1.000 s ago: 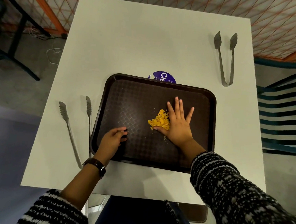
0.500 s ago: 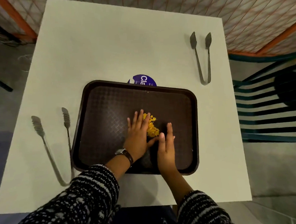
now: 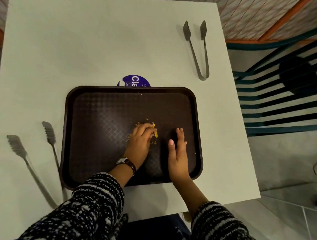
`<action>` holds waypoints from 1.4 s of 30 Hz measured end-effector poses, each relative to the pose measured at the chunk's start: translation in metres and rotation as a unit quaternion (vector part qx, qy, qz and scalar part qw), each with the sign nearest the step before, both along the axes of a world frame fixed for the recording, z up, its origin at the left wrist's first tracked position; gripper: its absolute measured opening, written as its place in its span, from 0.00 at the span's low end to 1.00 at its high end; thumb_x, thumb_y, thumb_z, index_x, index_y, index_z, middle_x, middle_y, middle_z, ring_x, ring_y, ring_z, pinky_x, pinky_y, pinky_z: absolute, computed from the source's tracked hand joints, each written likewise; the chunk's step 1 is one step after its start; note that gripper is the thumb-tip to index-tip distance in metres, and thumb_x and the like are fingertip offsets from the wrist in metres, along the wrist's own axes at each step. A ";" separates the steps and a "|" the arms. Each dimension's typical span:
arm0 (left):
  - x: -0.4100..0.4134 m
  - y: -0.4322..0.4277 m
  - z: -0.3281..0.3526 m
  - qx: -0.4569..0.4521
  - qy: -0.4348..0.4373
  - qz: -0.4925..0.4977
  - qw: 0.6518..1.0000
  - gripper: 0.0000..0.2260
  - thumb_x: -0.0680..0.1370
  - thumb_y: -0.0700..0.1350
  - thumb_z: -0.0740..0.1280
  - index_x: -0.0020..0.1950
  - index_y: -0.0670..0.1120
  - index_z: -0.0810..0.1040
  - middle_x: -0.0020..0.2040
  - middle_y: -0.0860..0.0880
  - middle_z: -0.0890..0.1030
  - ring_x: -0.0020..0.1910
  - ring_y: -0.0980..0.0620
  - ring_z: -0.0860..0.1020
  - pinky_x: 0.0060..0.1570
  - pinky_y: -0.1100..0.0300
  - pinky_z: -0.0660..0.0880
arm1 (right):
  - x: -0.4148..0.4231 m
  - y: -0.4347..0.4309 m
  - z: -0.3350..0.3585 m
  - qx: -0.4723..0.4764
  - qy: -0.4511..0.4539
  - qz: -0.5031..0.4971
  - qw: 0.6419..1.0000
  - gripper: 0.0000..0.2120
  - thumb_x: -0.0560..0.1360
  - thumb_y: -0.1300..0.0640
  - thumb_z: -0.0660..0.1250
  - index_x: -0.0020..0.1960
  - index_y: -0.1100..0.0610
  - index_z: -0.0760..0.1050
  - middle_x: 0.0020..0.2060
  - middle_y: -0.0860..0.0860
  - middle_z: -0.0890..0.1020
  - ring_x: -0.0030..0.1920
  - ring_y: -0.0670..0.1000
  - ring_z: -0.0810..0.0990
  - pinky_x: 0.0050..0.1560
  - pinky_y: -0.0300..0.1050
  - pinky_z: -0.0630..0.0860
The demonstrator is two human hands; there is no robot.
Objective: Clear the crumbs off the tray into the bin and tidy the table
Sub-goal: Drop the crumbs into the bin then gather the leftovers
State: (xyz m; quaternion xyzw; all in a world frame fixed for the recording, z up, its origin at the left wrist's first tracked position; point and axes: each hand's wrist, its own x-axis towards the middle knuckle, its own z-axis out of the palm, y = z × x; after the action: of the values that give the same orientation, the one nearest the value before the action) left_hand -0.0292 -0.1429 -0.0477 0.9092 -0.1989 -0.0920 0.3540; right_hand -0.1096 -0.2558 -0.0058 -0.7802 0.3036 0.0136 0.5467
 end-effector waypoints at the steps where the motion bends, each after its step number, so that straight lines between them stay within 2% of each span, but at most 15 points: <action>1: 0.000 0.000 0.000 0.001 -0.001 0.002 1.000 0.11 0.77 0.37 0.61 0.57 0.44 0.78 0.60 0.46 0.75 0.61 0.48 0.70 0.64 0.57 0.69 | 0.000 0.001 -0.001 -0.005 -0.001 0.010 1.000 0.25 0.80 0.46 0.52 0.75 0.50 0.54 0.74 0.41 0.54 0.74 0.40 0.45 0.74 0.36 0.40; 4: 0.001 -0.001 0.006 -0.019 0.013 0.030 0.999 0.11 0.78 0.37 0.60 0.55 0.44 0.79 0.58 0.47 0.75 0.59 0.51 0.69 0.60 0.67 0.64 | 0.002 0.004 -0.005 -0.034 0.004 0.049 0.998 0.24 0.80 0.48 0.53 0.75 0.51 0.55 0.76 0.44 0.53 0.76 0.46 0.47 0.66 0.22 0.37; 6: 0.002 -0.002 0.014 -0.064 0.040 0.086 0.993 0.11 0.79 0.37 0.58 0.55 0.43 0.78 0.57 0.46 0.75 0.59 0.51 0.70 0.59 0.65 0.65 | 0.006 0.006 -0.009 -0.066 -0.006 0.086 0.994 0.24 0.81 0.51 0.54 0.75 0.53 0.56 0.76 0.47 0.54 0.76 0.46 0.50 0.68 0.25 0.36; 8: 0.006 -0.001 0.023 -0.134 0.096 0.182 0.970 0.11 0.79 0.38 0.58 0.56 0.45 0.77 0.57 0.46 0.76 0.57 0.53 0.72 0.59 0.60 0.69 | 0.012 0.008 -0.012 -0.099 -0.012 0.130 0.987 0.24 0.81 0.54 0.55 0.75 0.55 0.55 0.76 0.50 0.54 0.76 0.47 0.50 0.73 0.35 0.37; 10: 0.012 0.007 0.035 -0.260 0.239 0.301 0.886 0.11 0.79 0.39 0.59 0.58 0.48 0.76 0.57 0.50 0.76 0.54 0.57 0.74 0.55 0.63 0.73 | 0.022 0.010 -0.017 -0.132 -0.012 0.167 0.977 0.27 0.79 0.53 0.59 0.75 0.57 0.54 0.76 0.52 0.54 0.76 0.48 0.48 0.75 0.46 0.38; 12: 0.017 0.018 0.044 -0.420 0.356 0.364 0.751 0.12 0.79 0.37 0.59 0.61 0.44 0.74 0.54 0.50 0.77 0.50 0.60 0.75 0.48 0.68 0.74 | 0.031 0.013 -0.023 -0.169 -0.010 0.197 0.966 0.32 0.77 0.49 0.62 0.75 0.57 0.53 0.76 0.53 0.53 0.76 0.49 0.46 0.74 0.48 0.36; 13: 0.018 0.026 0.048 -0.467 0.381 0.375 0.704 0.14 0.79 0.36 0.59 0.64 0.41 0.72 0.52 0.50 0.77 0.49 0.60 0.75 0.49 0.68 0.73 | 0.035 0.017 -0.026 -0.191 -0.010 0.214 0.958 0.35 0.76 0.47 0.64 0.76 0.57 0.52 0.76 0.53 0.53 0.76 0.49 0.45 0.74 0.48 0.35; 15: 0.019 0.041 0.055 -0.520 0.417 0.369 0.648 0.16 0.79 0.35 0.57 0.67 0.38 0.69 0.49 0.50 0.77 0.49 0.59 0.74 0.56 0.64 0.71 | 0.042 0.026 -0.032 -0.227 -0.014 0.242 0.943 0.39 0.74 0.43 0.65 0.76 0.57 0.51 0.76 0.54 0.52 0.76 0.50 0.43 0.73 0.50 0.35; 19: 0.016 0.062 0.064 -0.558 0.468 0.367 0.578 0.16 0.80 0.37 0.56 0.67 0.39 0.69 0.49 0.49 0.77 0.52 0.56 0.74 0.63 0.59 0.68 | 0.053 0.046 -0.037 -0.266 -0.029 0.277 0.923 0.37 0.74 0.43 0.65 0.76 0.55 0.53 0.76 0.56 0.52 0.76 0.53 0.44 0.73 0.52 0.35; 23: 0.010 0.074 0.064 -0.572 0.472 0.371 0.559 0.16 0.81 0.40 0.55 0.68 0.40 0.69 0.56 0.47 0.76 0.52 0.56 0.75 0.63 0.59 0.68 | 0.058 0.063 -0.042 -0.284 -0.051 0.313 0.905 0.28 0.77 0.49 0.62 0.74 0.53 0.59 0.76 0.57 0.53 0.76 0.55 0.46 0.73 0.52 0.38; 28: 0.005 0.080 0.064 -0.589 0.479 0.369 0.536 0.18 0.81 0.44 0.54 0.69 0.39 0.68 0.57 0.47 0.75 0.51 0.55 0.76 0.61 0.58 0.69 | 0.059 0.069 -0.051 -0.250 -0.113 0.328 0.904 0.19 0.77 0.61 0.61 0.67 0.60 0.70 0.71 0.58 0.67 0.73 0.57 0.60 0.75 0.48 0.46; 32: 0.003 0.083 0.064 -0.594 0.486 0.362 0.529 0.17 0.82 0.46 0.52 0.67 0.40 0.69 0.50 0.48 0.78 0.50 0.55 0.76 0.56 0.60 0.72 | 0.057 0.065 -0.055 -0.249 -0.151 0.299 0.909 0.16 0.74 0.68 0.61 0.62 0.64 0.75 0.63 0.62 0.75 0.68 0.60 0.69 0.73 0.40 0.49; 36: 0.001 0.087 0.064 -0.597 0.489 0.358 0.525 0.16 0.82 0.47 0.51 0.63 0.42 0.72 0.51 0.48 0.78 0.51 0.55 0.75 0.55 0.61 0.72 | 0.057 0.066 -0.050 -0.212 -0.172 0.252 0.928 0.16 0.75 0.64 0.56 0.57 0.67 0.78 0.56 0.62 0.80 0.63 0.54 0.71 0.71 0.31 0.55; 39: 0.001 0.088 0.065 -0.601 0.487 0.358 0.523 0.15 0.82 0.46 0.52 0.62 0.42 0.72 0.51 0.48 0.78 0.51 0.55 0.76 0.56 0.61 0.71 | 0.060 0.066 -0.046 -0.206 -0.173 0.236 0.934 0.14 0.71 0.72 0.60 0.53 0.68 0.79 0.53 0.62 0.81 0.58 0.58 0.78 0.67 0.26 0.59; 42: 0.000 0.088 0.069 -0.602 0.488 0.359 0.519 0.15 0.82 0.45 0.52 0.62 0.42 0.73 0.52 0.48 0.78 0.51 0.54 0.76 0.58 0.60 0.71 | 0.062 0.062 -0.036 -0.172 -0.143 0.212 0.951 0.17 0.67 0.78 0.61 0.52 0.68 0.80 0.54 0.61 0.81 0.56 0.52 0.76 0.62 0.20 0.59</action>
State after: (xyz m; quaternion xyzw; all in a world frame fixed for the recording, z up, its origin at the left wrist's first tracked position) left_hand -0.0291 -0.0551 0.0211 0.2856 0.3410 -0.2448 0.8616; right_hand -0.0474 -0.1936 -0.0414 -0.9027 0.0469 -0.0351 0.4263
